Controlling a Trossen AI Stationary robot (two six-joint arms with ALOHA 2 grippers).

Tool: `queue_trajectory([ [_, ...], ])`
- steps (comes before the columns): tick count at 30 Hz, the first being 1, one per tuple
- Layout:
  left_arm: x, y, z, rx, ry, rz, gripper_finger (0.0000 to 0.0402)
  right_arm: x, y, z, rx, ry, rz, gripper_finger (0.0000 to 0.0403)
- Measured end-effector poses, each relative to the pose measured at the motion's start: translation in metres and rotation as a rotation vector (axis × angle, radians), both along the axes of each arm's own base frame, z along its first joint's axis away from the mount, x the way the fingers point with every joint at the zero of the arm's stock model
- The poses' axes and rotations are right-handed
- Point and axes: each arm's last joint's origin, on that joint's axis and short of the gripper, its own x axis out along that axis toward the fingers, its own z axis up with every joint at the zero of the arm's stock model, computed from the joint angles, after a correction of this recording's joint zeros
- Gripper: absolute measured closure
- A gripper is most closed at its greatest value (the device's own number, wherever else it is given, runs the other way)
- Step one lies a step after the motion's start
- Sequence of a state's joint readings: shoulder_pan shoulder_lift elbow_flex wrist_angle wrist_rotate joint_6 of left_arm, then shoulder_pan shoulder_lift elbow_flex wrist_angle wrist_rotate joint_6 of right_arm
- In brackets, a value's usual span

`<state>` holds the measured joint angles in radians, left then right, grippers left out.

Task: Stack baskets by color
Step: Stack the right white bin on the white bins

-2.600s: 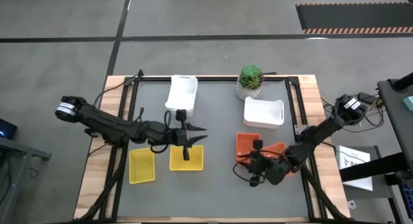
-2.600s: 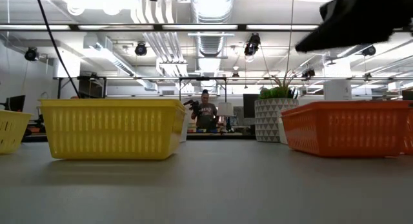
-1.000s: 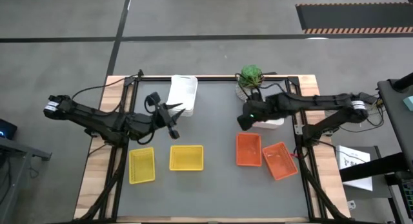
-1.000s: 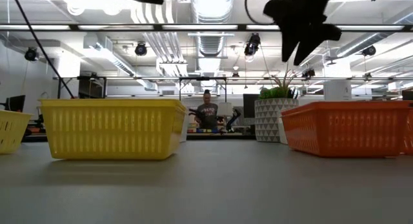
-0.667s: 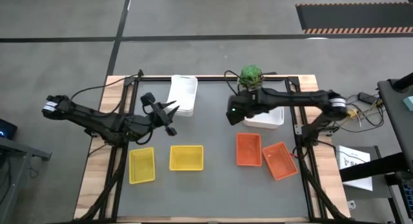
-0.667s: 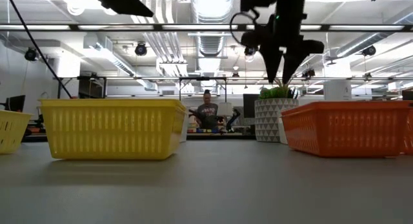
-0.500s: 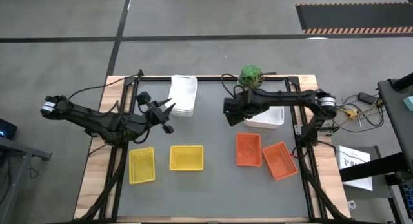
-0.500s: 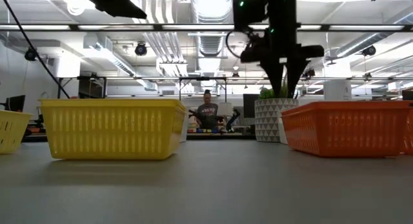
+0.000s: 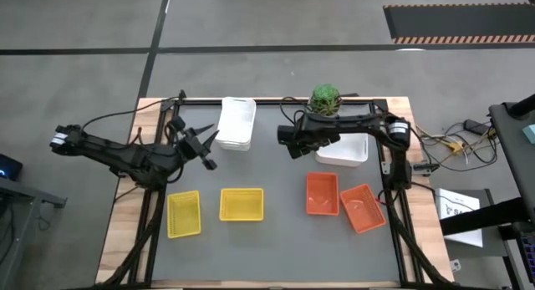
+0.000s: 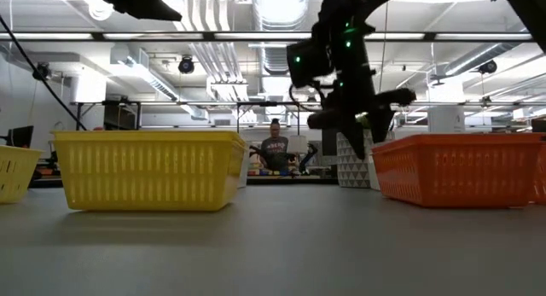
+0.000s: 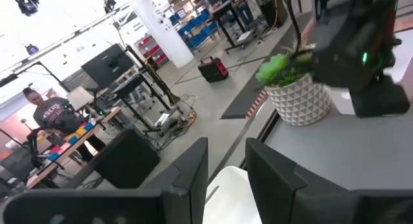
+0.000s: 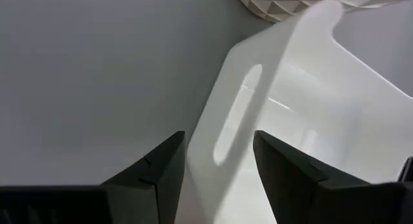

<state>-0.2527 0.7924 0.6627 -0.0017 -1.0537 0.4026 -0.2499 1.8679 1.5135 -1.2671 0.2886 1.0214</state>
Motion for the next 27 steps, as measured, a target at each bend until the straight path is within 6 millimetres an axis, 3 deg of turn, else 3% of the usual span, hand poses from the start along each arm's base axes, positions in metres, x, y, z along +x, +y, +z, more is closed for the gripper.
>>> queue_trajectory([
  [7, -0.001, 0.000, 0.003, 0.011, -0.013, -0.003, 0.0314, 0.002, -0.010, -0.017, 0.011, 0.045, -0.028, 0.0240],
  [15, 0.002, -0.001, 0.002, 0.032, 0.008, -0.009, 0.0314, 0.004, -0.011, -0.023, 0.004, 0.038, -0.060, 0.0321],
  [22, 0.002, -0.001, 0.002, 0.031, 0.005, -0.009, 0.0314, 0.006, -0.005, -0.018, 0.006, 0.010, -0.056, 0.0387],
  [27, 0.002, -0.001, 0.002, 0.031, 0.005, -0.009, 0.0314, 0.004, 0.002, -0.005, 0.000, -0.031, -0.052, 0.0394],
])
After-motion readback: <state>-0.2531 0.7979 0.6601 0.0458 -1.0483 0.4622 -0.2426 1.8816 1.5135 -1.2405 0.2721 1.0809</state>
